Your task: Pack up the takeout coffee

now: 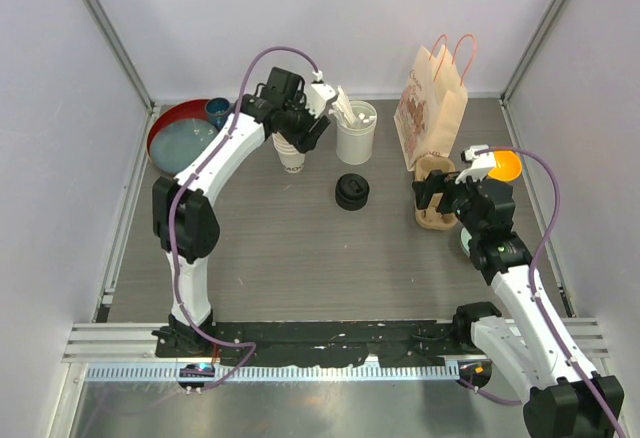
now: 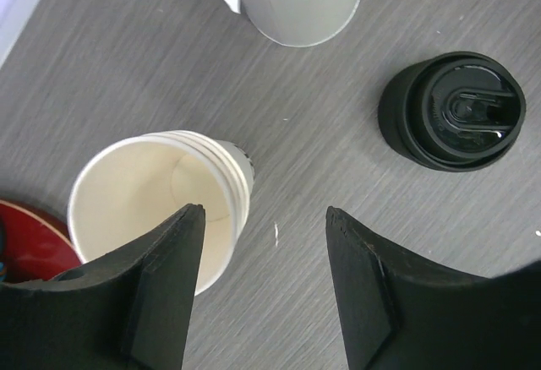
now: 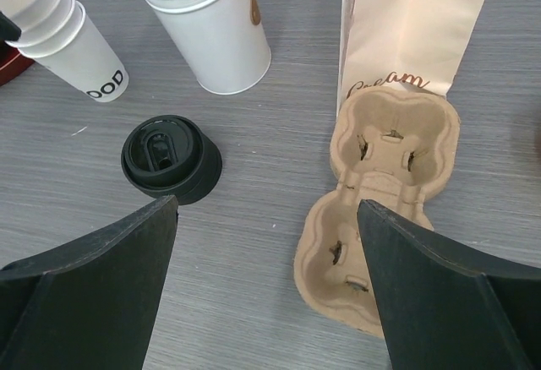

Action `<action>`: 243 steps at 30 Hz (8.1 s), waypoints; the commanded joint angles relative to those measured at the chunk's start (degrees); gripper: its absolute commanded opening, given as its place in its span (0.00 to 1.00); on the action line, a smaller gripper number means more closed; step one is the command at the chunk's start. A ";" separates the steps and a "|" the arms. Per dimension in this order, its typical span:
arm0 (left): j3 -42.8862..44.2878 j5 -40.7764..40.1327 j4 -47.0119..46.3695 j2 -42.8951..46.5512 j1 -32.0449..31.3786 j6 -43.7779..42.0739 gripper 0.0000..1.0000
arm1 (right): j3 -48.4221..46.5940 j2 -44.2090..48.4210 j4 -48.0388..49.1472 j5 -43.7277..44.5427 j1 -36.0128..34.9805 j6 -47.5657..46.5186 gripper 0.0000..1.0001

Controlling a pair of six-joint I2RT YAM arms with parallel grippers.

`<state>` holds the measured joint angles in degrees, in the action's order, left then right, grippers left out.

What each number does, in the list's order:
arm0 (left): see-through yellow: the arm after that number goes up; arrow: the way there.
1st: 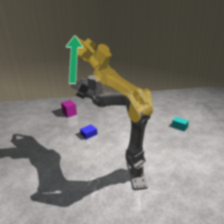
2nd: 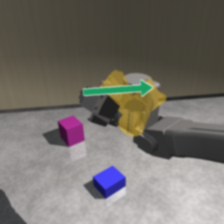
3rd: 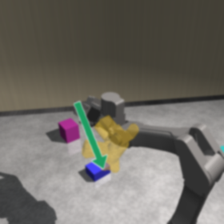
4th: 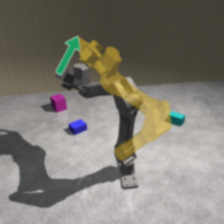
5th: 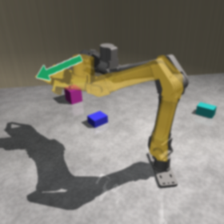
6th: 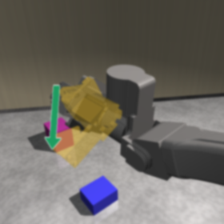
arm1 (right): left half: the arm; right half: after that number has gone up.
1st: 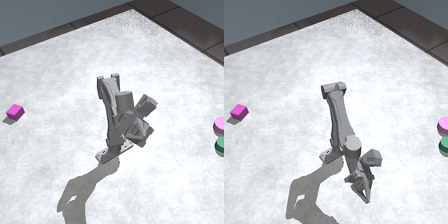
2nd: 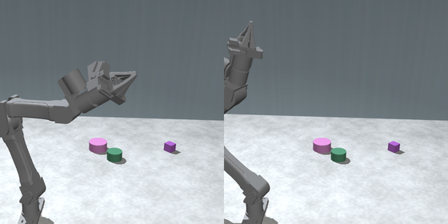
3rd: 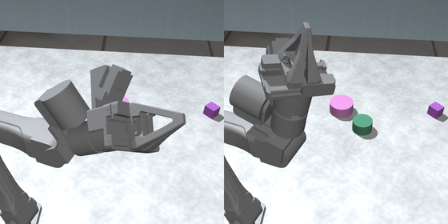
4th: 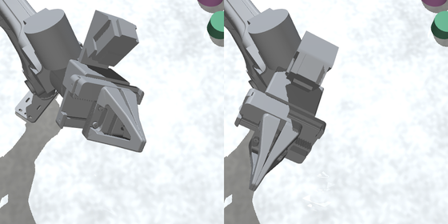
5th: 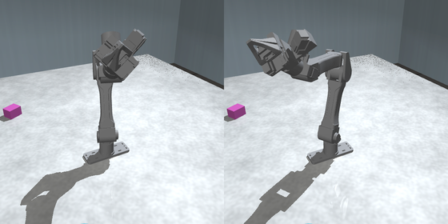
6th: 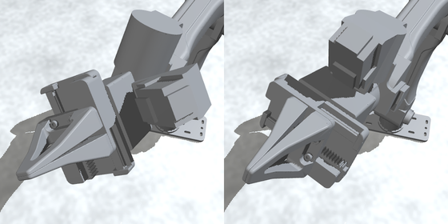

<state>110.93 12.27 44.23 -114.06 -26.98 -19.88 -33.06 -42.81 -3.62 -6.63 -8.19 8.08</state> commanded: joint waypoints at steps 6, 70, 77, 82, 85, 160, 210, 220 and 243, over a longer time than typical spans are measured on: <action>4.90 -5.85 2.00 -1.34 0.00 -0.07 0.58 | -2.72 0.09 0.89 1.26 -0.08 -0.96 0.93; -27.07 -4.71 -13.99 21.51 -3.25 -7.54 0.00 | -21.34 -36.11 21.28 11.29 -28.64 39.12 0.72; -29.29 -4.19 -14.96 22.39 -3.25 -7.54 0.00 | -26.08 -46.74 26.11 8.92 -28.64 45.09 0.62; -28.85 -3.92 -15.22 22.13 -3.25 -7.19 0.00 | -28.37 -53.42 27.87 7.34 -28.55 47.29 0.55; -28.84 -4.01 -15.31 21.86 -3.25 -6.93 0.00 | -29.25 -55.62 29.63 4.27 -28.64 49.14 0.51; -45.19 -1.22 -1.86 43.31 19.86 -4.21 0.00 | -23.90 -31.73 13.81 10.15 -28.46 28.31 0.56; -17.17 -6.04 0.07 16.00 -3.34 -11.94 0.49 | -21.79 -36.65 14.25 8.04 -28.03 28.49 0.61; -11.18 -6.03 0.59 9.04 -3.43 -12.03 0.37 | -21.87 -37.00 13.20 8.39 -26.62 27.35 0.61; -5.38 -7.09 6.13 3.58 -3.25 -10.53 0.00 | -22.31 -37.52 12.49 7.60 -25.21 26.73 0.60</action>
<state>103.50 5.17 48.90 -111.42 -30.46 -31.31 -53.47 -81.06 7.66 1.19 -33.71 35.83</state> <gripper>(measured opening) 0.048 0.602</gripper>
